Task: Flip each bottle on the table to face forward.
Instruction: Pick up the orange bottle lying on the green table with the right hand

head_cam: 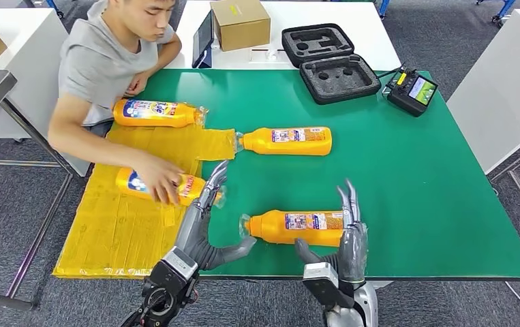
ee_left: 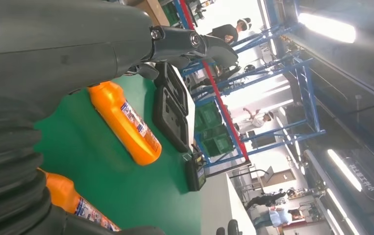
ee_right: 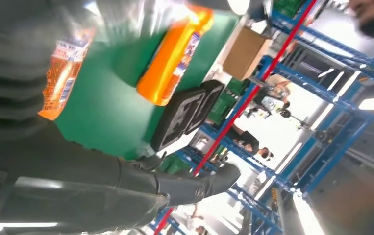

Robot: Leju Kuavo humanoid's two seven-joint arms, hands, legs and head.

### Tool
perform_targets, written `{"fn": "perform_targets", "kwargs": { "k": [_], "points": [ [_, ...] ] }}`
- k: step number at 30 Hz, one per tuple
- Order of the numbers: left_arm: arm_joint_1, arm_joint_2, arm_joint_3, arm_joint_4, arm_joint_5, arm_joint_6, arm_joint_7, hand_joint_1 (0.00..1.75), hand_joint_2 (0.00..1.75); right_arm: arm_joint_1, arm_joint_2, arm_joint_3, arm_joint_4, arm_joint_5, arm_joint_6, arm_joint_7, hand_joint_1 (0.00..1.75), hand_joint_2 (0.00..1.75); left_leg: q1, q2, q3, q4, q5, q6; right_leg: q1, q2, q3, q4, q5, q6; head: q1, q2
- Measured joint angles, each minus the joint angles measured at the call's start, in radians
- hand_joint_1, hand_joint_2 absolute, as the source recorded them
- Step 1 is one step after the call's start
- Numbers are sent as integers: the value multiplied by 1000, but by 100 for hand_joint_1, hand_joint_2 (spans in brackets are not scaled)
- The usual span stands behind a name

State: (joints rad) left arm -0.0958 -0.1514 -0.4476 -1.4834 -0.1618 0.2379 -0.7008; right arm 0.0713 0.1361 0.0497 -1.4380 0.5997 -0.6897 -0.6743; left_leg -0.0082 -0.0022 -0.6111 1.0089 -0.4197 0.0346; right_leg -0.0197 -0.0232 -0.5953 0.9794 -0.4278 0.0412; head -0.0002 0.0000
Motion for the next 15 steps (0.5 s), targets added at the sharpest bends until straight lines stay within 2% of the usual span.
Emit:
{"fn": "perform_targets", "kwargs": {
  "k": [2,5,7,15],
  "points": [
    [-4,0,-1,3,1,-10,0,0,175,-7,-5,3,9,106,-2,30,0,175,0,0,0,0,0,0,0,0,0,0,0,0,0,0],
    [-14,0,-4,8,6,-29,0,0,175,-35,-23,13,36,347,12,125,0,175,0,0,0,0,0,0,0,1,0,0,0,0,0,0],
    [-17,0,-6,11,11,-34,0,0,175,-59,-43,21,61,443,35,182,0,175,0,0,0,0,0,0,0,0,0,0,0,0,0,0],
    [-21,0,-19,13,21,-37,0,0,175,-116,-103,48,131,590,75,272,0,175,0,1,0,0,0,0,0,0,0,0,0,0,0,0]
  ]
}}
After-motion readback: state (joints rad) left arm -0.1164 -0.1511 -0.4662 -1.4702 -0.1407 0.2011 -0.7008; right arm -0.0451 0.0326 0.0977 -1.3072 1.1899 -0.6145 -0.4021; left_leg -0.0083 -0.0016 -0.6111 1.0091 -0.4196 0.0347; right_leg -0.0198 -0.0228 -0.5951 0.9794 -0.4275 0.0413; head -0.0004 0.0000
